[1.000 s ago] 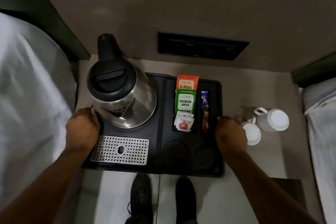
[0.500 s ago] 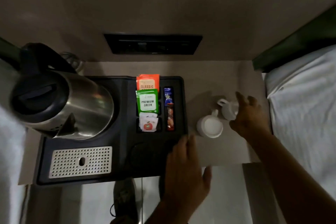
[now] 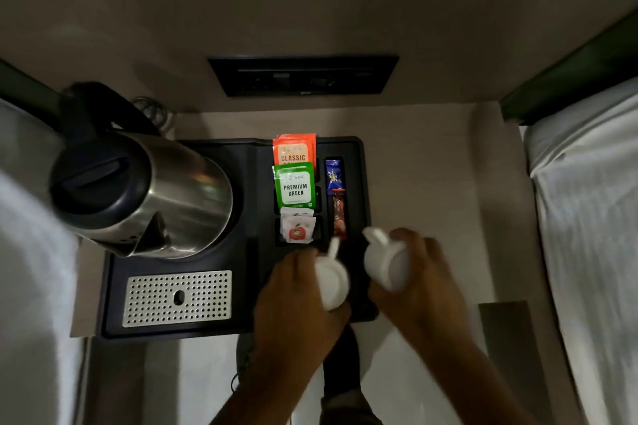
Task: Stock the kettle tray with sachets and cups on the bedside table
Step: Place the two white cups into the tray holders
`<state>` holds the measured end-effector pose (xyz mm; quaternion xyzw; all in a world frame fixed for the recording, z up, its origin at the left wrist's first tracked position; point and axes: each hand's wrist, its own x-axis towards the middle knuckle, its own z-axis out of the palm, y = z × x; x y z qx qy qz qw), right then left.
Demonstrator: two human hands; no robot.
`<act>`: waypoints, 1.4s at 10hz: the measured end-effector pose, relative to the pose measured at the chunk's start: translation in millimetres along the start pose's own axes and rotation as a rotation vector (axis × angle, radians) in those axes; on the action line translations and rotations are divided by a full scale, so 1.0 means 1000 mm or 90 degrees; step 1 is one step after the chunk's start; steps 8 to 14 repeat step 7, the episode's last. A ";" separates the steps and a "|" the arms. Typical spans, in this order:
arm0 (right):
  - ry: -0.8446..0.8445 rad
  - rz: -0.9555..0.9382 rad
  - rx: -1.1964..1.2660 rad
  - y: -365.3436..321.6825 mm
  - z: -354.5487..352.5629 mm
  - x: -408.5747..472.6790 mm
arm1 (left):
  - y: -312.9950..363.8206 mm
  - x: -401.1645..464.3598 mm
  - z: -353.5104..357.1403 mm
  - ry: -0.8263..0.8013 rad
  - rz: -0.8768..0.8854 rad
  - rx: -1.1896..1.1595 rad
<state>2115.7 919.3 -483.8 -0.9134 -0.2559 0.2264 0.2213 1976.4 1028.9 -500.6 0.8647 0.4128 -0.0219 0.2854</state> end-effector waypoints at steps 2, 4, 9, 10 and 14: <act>-0.059 0.020 -0.104 -0.031 0.059 -0.025 | -0.054 -0.012 0.002 -0.028 -0.029 0.063; -0.065 0.049 -0.123 -0.027 0.074 -0.018 | -0.066 -0.005 0.011 -0.024 0.012 0.032; -0.155 0.055 -0.176 -0.055 0.047 -0.018 | -0.050 -0.016 -0.020 -0.070 -0.022 0.101; -0.155 0.055 -0.176 -0.055 0.047 -0.018 | -0.050 -0.016 -0.020 -0.070 -0.022 0.101; -0.155 0.055 -0.176 -0.055 0.047 -0.018 | -0.050 -0.016 -0.020 -0.070 -0.022 0.101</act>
